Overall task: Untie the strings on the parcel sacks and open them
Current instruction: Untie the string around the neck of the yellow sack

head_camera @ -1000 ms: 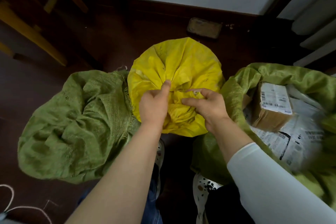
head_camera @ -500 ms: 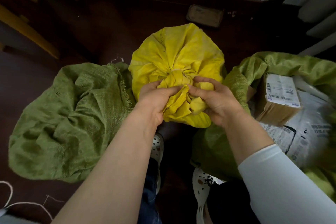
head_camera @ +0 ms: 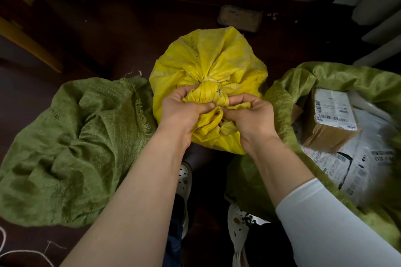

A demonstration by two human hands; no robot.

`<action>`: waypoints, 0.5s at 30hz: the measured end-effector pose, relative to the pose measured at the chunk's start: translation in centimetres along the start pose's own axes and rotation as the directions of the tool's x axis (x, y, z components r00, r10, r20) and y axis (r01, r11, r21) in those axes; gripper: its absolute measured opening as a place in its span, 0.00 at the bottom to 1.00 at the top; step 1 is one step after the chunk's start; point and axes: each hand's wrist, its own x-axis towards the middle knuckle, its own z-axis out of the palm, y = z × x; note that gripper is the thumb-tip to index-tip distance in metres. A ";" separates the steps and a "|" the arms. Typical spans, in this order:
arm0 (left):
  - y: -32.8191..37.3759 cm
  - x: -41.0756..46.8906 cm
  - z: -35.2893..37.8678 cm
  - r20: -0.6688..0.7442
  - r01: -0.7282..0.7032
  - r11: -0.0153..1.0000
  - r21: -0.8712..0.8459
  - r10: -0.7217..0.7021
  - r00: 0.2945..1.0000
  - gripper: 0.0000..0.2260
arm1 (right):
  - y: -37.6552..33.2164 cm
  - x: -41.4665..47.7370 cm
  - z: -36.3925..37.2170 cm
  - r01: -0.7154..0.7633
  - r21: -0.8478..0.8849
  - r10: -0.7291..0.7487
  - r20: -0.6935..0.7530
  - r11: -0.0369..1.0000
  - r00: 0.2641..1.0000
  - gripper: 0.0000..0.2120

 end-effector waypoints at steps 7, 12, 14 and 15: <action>0.4 -1.1 -0.8 -0.010 -0.202 0.434 0.878 0.437 0.899 0.25 | -0.2 -0.2 0.4 0.156 -0.107 -0.157 -0.002 0.982 0.988 0.14; 1.0 -1.3 0.3 0.055 -0.279 0.513 0.812 0.408 0.911 0.27 | -0.9 -0.7 1.1 -0.007 0.007 0.007 -0.028 1.000 1.000 0.04; 1.3 -1.0 0.1 0.047 -0.196 0.828 0.525 0.202 0.978 0.28 | -1.3 -0.5 1.0 -0.119 0.106 0.117 0.022 0.987 0.993 0.11; 1.5 -1.2 0.2 0.075 -0.095 0.923 0.373 0.072 0.995 0.35 | -1.3 -0.4 0.9 -0.149 0.152 0.142 0.059 0.977 0.988 0.17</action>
